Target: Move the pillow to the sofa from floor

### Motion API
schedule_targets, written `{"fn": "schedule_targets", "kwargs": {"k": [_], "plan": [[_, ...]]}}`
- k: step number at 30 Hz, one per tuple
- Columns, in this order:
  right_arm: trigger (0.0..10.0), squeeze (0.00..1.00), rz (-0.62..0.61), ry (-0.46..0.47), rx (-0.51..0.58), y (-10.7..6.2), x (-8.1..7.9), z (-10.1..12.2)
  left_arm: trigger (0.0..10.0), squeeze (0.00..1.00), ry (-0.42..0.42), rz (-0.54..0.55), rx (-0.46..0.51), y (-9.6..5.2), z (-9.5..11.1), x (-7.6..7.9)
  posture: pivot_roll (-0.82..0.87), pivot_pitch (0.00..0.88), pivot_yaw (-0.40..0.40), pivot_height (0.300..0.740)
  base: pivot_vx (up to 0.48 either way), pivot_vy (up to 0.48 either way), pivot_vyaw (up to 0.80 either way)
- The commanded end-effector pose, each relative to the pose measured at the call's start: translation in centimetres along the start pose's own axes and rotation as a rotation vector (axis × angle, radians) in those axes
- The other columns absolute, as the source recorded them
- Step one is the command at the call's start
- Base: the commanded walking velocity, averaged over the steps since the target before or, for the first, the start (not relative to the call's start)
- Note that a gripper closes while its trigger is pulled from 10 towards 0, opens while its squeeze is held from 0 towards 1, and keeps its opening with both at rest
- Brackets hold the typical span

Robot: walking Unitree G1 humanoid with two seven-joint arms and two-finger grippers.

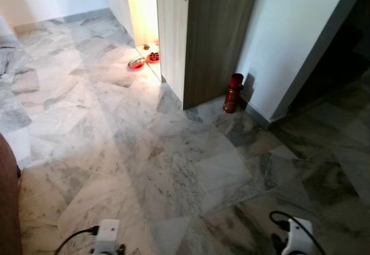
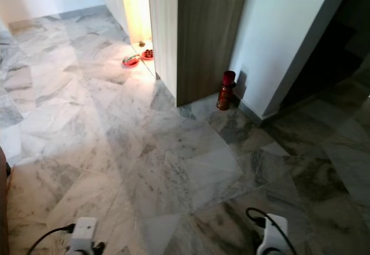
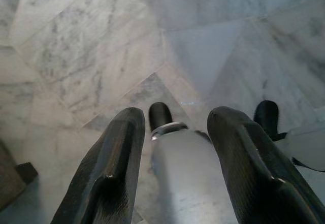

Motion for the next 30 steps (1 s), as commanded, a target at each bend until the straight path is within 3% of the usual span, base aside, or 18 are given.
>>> {"fn": "schedule_targets", "kwargs": {"k": [1,9,25,30], "plan": [[10.0,0.0,-0.009,0.003,0.003,0.0,0.7,0.3,10.0,0.0,0.016,0.032,-0.008,-0.1,-0.1,-1.4,-0.03,0.036,-0.031,0.74,0.0,0.0,0.0],[10.0,0.0,-0.002,0.001,0.018,0.0,0.7,0.7,10.0,0.0,-0.006,0.071,0.062,-0.1,1.4,-2.0,-0.02,0.048,-0.043,0.74,0.0,0.0,0.0],[10.0,0.0,-0.001,-0.008,0.038,0.0,1.0,0.8,10.0,0.0,-0.057,0.079,0.09,-0.2,1.4,-2.2,-0.02,0.038,-0.053,0.74,0.0,0.0,0.0],[10.0,0.0,-0.022,-0.005,0.058,-0.1,1.1,0.7,10.0,0.0,-0.114,0.101,0.176,-0.5,2.4,-4.2,-0.02,0.025,-0.048,0.74,0.0,0.0,0.0]]}}
Point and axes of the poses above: a point about 5 cm out from each wrist's last joint towards the gripper, its own y axis pointing out of the wrist towards the gripper, its own z axis along the axis of the wrist's last joint, x = y × z, the point moved 1 cm from there along y, pointing out of the wrist towards the gripper, and after that the axes turned 9 degrees about -y, right-handed, at the moved point
